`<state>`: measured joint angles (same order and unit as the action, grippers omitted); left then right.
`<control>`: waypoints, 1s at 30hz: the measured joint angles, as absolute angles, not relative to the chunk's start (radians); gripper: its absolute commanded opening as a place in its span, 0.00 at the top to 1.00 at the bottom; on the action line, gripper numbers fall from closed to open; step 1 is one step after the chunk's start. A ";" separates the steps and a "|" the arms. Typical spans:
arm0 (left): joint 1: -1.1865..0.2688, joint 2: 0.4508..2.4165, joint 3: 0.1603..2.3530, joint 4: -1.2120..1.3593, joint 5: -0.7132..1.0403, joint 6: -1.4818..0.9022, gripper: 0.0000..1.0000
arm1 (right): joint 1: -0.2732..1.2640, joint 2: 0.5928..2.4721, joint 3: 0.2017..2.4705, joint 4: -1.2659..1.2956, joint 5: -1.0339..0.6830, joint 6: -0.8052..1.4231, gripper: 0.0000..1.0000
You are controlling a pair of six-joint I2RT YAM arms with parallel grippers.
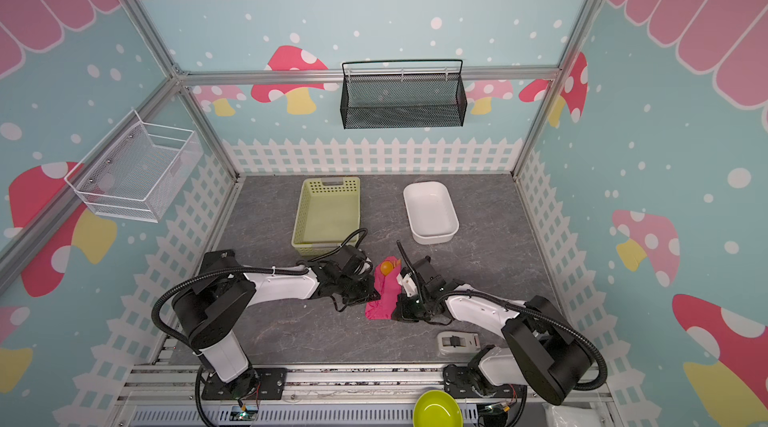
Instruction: Place the utensils on the paper napkin and roll it up
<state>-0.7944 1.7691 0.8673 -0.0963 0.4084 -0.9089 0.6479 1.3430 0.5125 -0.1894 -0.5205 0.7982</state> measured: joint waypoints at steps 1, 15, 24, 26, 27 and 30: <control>-0.794 1.769 0.867 -0.097 0.408 -0.909 0.98 | 0.648 1.348 0.513 -0.179 -0.524 0.799 0.99; -0.794 1.770 0.879 -0.117 0.408 -0.909 0.98 | 0.648 1.394 0.506 -0.147 -0.505 0.803 1.00; -0.794 1.762 0.889 -0.139 0.408 -0.909 0.98 | 0.648 1.406 0.506 -0.129 -0.507 0.802 1.00; -0.794 1.749 0.892 -0.147 0.409 -0.910 0.98 | 0.648 1.408 0.506 -0.126 -0.508 0.802 1.00; -0.794 1.742 0.896 -0.152 0.409 -0.909 0.98 | 0.648 1.409 0.506 -0.125 -0.508 0.802 1.00; -0.794 1.714 0.922 -0.176 0.409 -0.909 0.98 | 0.648 1.411 0.506 -0.121 -0.509 0.802 1.00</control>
<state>-0.7944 1.7142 0.9218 -0.1764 0.4088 -0.9089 0.6479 1.4109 0.5056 -0.1215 -0.5091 0.8024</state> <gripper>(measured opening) 0.047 0.054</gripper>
